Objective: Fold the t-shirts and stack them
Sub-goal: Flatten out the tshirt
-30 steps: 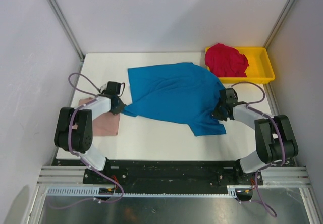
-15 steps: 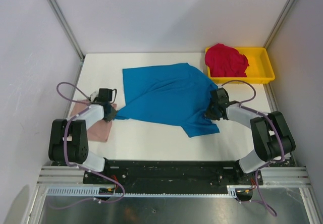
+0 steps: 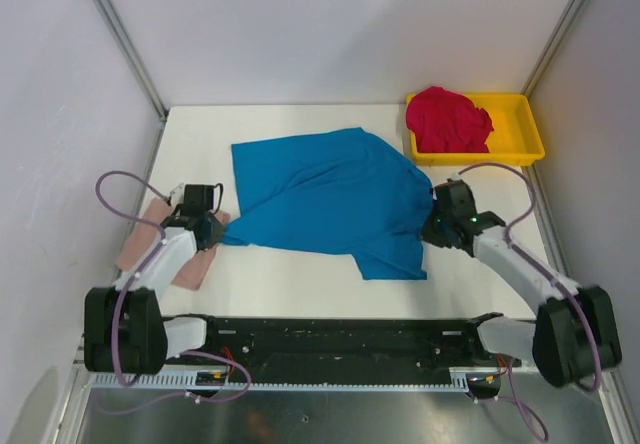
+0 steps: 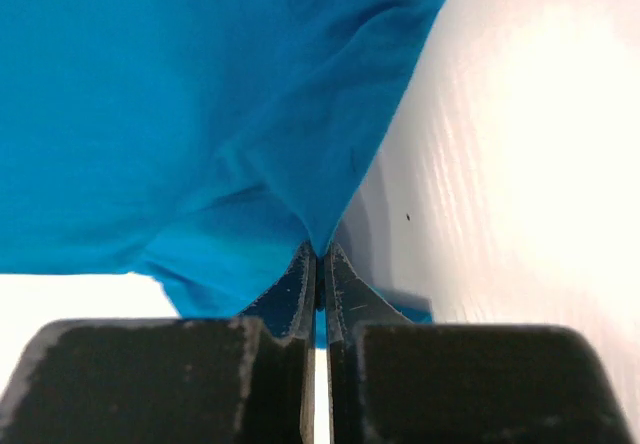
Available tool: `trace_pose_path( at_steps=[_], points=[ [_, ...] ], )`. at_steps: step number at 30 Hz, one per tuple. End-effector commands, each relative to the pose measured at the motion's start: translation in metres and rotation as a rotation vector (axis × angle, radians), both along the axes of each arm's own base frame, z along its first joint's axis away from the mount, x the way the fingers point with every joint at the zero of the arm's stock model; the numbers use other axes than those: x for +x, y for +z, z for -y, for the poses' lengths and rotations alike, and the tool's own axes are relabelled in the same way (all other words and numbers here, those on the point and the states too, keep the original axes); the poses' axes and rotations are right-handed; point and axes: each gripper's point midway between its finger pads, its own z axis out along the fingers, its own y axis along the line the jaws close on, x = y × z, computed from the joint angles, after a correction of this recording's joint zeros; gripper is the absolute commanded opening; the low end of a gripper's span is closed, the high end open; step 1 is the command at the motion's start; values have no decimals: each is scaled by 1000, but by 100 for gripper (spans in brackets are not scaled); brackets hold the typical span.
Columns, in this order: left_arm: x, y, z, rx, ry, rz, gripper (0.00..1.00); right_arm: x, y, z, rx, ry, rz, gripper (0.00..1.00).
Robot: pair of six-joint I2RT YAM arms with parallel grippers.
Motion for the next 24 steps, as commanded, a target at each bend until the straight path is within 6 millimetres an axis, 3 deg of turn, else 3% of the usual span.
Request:
trace_pose_path(
  at_steps=[1, 8, 12, 15, 17, 21, 24],
  points=[
    [1, 44, 19, -25, -103, 127, 0, -4, 53, 16, 4, -27, 100, 0],
    [-19, 129, 3, 84, -122, 320, 0, -20, 127, 29, 25, -30, 241, 0],
    [-12, 169, -3, 126, -120, 402, 0, -5, 186, 30, 58, -39, 397, 0],
    [13, 193, 2, 116, -126, 450, 0, 28, 221, 25, 98, -55, 524, 0],
    [39, 212, 7, 106, -133, 503, 0, 63, 242, 15, 140, -51, 616, 0],
    [107, 263, 14, 119, -152, 623, 0, 140, 280, 0, 168, -41, 795, 0],
    [164, 308, 19, 119, -185, 708, 0, 193, 321, 4, 187, -66, 919, 0]
  ],
)
